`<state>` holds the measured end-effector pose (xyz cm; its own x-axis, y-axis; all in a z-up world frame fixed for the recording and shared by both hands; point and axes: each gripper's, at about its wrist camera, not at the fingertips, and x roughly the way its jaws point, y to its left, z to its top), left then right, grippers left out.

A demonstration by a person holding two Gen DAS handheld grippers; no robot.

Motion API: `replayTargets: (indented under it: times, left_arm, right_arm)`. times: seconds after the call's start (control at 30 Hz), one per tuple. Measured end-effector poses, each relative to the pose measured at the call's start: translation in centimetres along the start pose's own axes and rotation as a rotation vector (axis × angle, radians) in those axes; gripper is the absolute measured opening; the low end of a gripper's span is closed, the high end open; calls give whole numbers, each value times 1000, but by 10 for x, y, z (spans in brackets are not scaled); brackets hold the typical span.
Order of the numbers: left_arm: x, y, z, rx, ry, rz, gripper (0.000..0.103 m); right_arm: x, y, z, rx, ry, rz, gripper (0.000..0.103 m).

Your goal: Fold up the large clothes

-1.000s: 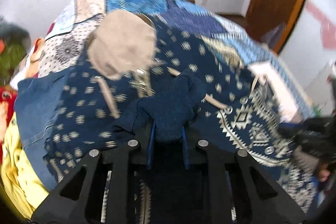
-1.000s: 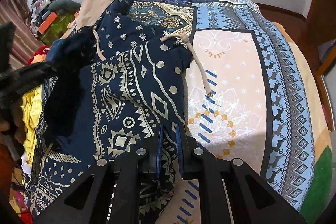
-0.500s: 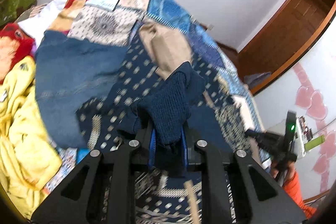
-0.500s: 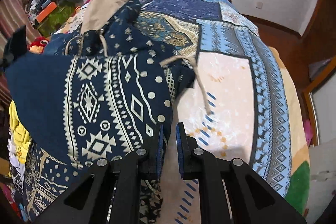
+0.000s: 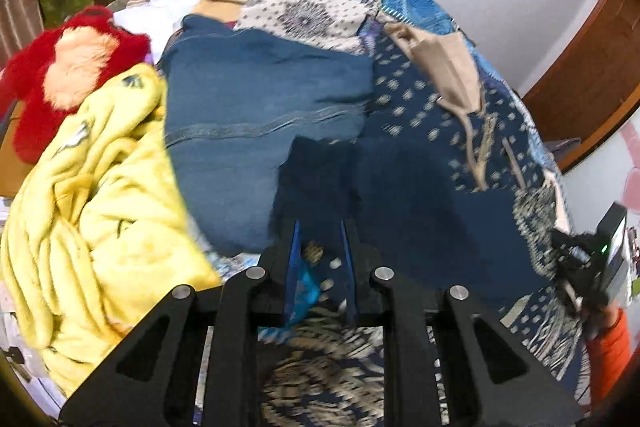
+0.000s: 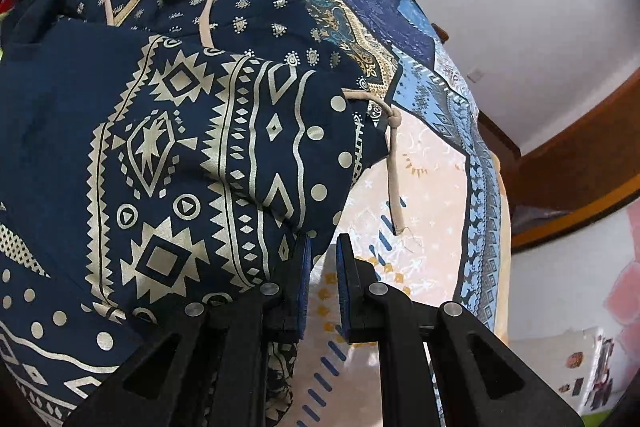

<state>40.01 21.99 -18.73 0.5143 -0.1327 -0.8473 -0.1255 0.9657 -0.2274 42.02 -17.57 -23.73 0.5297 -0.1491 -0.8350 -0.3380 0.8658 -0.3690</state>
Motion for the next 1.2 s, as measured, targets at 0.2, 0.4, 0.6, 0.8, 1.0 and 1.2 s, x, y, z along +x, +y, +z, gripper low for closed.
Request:
replayTargets:
  times: [0.2,0.4,0.6,0.8,1.0,1.2]
  left_arm:
    - [10,6,-18,35,29,2,19]
    - [34,-2,-31,-66,76,-154,43]
    - [73,-8,-36,-216,118,-324,43]
    - [94,-8,-21,-248,80,-361,41]
    - [65,-52,-18,21,-39,-118,6]
    - [-4,-74,-30,113,-177,-79,5]
  right_arm:
    - [-8,-12,9,99,11,61,8]
    - [-25,-8,16,120,-33,92,9]
    - [-40,2,20,113,-77,110,8]
    - [-39,8,20,108,-69,132,9]
    - [-39,10,20,111,-69,140,9]
    - [-48,14,25,96,-97,154,9]
